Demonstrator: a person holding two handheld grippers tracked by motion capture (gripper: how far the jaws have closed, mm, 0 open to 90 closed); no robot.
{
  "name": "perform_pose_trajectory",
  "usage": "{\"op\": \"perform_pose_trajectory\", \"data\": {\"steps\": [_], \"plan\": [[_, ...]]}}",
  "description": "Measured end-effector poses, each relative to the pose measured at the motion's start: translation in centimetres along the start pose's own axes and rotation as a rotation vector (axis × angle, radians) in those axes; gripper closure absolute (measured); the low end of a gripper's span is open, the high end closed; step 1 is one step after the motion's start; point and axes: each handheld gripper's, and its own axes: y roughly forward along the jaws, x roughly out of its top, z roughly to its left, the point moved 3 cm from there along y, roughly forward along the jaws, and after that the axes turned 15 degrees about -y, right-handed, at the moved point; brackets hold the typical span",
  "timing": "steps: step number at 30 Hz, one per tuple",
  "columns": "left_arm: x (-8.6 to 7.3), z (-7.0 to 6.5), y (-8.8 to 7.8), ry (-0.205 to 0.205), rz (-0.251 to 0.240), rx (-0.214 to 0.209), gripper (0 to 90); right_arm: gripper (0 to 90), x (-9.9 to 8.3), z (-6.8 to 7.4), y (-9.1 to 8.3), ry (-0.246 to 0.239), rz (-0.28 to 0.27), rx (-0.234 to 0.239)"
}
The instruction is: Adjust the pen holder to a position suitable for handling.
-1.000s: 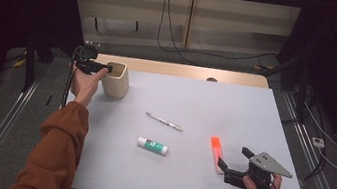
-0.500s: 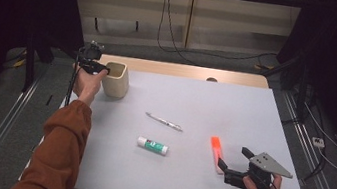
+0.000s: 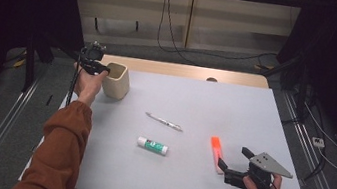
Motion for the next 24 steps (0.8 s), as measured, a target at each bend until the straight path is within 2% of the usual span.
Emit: {"op": "perform_pose_trajectory", "data": {"steps": [3,6,10,12,18,24], "plan": [[0.0,0.2,-0.2,0.002,0.011,-0.005,82.5,5.7,0.0,0.0,0.0,0.001,0.000,-0.001],[-0.1,0.6,-0.4,-0.014,0.011,-0.021,82.8,5.7,0.0,0.0,0.0,0.000,0.001,-0.001],[-0.1,1.1,-1.1,-0.014,0.001,-0.037,82.9,5.7,0.0,0.0,0.0,0.001,0.001,-0.002],[0.0,1.2,-1.6,-0.022,-0.020,-0.042,82.9,5.7,0.0,0.0,0.0,0.000,0.001,-0.002],[0.4,1.2,-3.1,0.007,-0.052,-0.082,82.9,5.6,0.0,0.0,0.1,0.000,0.003,-0.003],[0.3,-0.3,-4.1,0.062,-0.084,-0.133,82.9,5.6,0.0,0.0,0.1,0.001,0.003,-0.003]]}}
